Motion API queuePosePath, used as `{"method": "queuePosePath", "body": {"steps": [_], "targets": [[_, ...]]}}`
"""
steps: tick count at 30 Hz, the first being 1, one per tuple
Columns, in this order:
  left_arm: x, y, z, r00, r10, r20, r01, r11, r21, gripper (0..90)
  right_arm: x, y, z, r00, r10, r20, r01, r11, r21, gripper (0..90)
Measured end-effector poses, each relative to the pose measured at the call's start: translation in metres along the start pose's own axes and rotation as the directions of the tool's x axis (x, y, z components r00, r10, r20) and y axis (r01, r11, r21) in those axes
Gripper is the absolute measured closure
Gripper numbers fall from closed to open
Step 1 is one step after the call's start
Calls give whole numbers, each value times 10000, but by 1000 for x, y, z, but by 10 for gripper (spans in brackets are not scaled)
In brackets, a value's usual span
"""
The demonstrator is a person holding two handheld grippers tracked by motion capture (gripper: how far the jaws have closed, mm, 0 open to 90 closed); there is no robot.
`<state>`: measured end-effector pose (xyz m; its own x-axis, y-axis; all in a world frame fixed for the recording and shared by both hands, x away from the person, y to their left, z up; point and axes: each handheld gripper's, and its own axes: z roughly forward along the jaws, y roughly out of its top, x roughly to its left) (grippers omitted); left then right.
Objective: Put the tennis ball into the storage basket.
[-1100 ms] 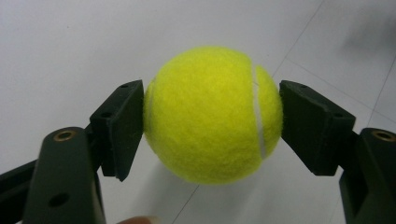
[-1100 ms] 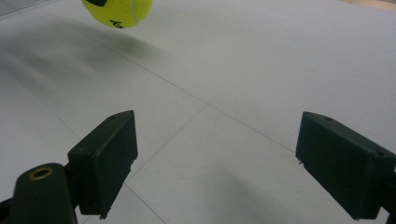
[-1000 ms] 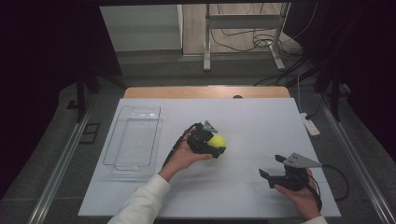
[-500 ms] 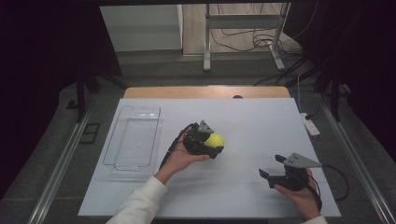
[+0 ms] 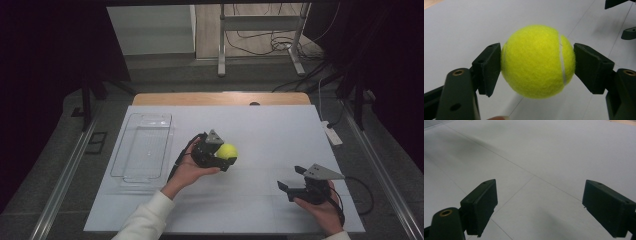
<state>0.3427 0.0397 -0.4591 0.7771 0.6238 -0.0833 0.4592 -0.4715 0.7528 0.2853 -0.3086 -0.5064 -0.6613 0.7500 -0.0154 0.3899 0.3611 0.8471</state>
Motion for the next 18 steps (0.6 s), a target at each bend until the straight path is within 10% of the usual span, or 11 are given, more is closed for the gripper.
{"method": "queuePosePath", "body": {"steps": [18], "targets": [[2,1,-28,9999,-63,-153,52,9974,-724,265,0,1,0,10000,-16,-74,15,10000,-89,135]]}}
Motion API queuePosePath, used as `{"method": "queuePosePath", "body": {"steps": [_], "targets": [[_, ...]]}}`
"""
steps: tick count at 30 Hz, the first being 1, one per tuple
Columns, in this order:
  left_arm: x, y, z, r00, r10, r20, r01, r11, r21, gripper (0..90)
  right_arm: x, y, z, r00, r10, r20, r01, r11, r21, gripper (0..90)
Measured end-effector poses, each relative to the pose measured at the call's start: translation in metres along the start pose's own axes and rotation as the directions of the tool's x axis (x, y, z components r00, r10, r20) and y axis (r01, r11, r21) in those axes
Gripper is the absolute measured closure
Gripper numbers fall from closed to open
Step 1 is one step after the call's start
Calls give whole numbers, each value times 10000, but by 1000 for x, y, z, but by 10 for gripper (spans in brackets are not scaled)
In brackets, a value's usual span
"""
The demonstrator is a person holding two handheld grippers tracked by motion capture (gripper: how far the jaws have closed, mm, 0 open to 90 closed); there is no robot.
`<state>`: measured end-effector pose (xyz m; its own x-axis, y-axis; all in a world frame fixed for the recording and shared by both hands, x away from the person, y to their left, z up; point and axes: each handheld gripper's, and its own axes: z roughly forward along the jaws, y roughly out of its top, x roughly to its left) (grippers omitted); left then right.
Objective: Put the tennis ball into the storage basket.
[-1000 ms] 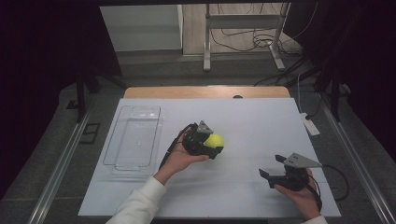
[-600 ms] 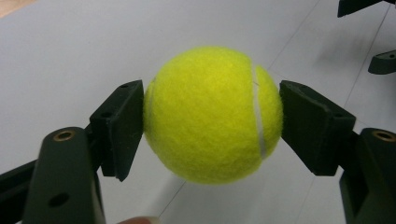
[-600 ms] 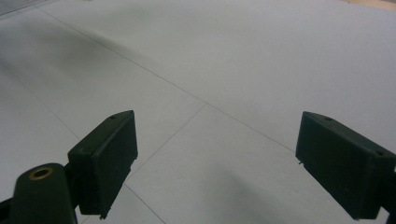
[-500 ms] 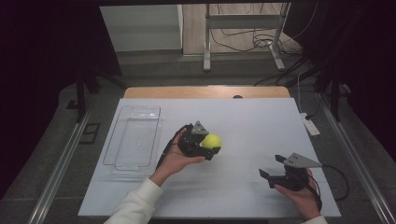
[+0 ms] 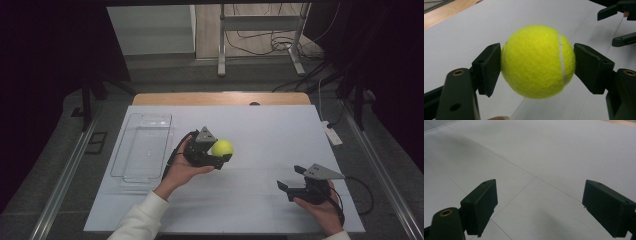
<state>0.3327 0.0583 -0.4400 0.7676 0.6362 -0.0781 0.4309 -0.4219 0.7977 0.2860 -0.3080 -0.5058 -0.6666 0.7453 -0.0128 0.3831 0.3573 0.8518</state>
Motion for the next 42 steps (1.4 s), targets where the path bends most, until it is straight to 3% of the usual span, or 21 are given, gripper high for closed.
{"method": "queuePosePath", "body": {"steps": [13,42], "targets": [[12,4,-21,9993,-167,-331,150,9986,-510,265,1,0,-1,10000,32,0,-32,10000,-16,135],[32,7,-45,9962,-571,-659,495,9925,-1119,265,-1,-1,0,9999,148,57,-148,9999,30,136]]}}
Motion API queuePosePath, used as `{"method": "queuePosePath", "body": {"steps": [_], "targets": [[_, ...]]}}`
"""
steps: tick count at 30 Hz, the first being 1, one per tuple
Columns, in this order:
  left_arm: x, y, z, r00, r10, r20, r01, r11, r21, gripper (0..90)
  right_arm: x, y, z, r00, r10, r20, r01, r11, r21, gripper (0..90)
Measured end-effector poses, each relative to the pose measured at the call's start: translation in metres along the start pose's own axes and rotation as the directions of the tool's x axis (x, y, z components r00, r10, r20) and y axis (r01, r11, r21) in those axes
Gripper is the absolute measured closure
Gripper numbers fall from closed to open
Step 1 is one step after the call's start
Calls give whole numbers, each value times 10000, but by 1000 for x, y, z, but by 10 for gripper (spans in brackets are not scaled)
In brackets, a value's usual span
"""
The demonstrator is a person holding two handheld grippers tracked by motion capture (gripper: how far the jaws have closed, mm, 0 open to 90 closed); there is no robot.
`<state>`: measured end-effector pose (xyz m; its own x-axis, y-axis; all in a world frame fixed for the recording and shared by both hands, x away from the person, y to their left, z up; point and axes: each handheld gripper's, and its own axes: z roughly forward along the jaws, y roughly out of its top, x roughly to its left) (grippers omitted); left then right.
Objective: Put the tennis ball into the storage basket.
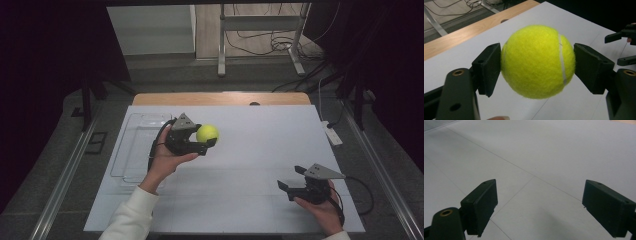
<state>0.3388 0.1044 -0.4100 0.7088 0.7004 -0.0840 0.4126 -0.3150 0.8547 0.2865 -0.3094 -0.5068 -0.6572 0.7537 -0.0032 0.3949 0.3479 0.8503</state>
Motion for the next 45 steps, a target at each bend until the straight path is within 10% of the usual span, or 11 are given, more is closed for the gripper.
{"method": "queuePosePath", "body": {"steps": [45], "targets": [[26,-2,-28,9934,-429,-1064,368,9976,-583,265,3,2,2,9997,-214,-78,214,9998,-6,137]]}}
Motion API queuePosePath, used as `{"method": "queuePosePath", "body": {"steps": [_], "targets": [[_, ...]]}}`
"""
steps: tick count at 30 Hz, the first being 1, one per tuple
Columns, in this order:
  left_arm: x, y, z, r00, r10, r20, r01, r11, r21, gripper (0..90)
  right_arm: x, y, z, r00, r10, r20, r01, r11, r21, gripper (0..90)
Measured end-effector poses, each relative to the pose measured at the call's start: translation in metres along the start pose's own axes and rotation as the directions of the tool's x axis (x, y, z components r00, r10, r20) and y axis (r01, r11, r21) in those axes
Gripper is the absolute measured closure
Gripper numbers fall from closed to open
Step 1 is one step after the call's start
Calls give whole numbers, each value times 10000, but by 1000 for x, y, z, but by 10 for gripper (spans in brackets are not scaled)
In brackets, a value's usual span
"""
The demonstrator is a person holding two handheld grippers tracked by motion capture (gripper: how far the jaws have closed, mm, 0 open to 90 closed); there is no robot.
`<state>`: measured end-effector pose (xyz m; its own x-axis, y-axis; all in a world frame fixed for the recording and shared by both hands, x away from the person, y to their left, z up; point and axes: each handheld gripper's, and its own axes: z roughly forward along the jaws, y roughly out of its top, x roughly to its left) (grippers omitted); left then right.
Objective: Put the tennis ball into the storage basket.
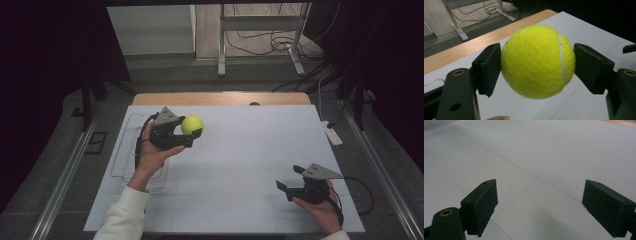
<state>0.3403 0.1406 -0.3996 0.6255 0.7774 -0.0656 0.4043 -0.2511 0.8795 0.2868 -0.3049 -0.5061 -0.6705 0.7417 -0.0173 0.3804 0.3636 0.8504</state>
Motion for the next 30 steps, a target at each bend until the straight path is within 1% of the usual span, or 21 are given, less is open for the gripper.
{"method": "queuePosePath", "body": {"steps": [8,20,23,27,30], "targets": [[9,-1,-1,9996,-181,-196,179,9998,-97,265,0,0,-1,10000,18,11,-18,10000,2,137],[16,-1,-2,9989,-281,-369,276,9995,-137,264,0,-2,-3,10000,52,59,-52,10000,2,137],[21,-1,-4,9983,-385,-433,377,9991,-183,264,0,-2,-3,10000,36,60,-36,10000,13,137],[25,-2,-5,9973,-490,-544,480,9987,-191,264,0,-2,-3,10000,39,70,-40,10000,21,137],[28,-3,-5,9965,-473,-689,463,9988,-171,265,0,-2,-3,10000,37,75,-37,10000,33,136]]}}
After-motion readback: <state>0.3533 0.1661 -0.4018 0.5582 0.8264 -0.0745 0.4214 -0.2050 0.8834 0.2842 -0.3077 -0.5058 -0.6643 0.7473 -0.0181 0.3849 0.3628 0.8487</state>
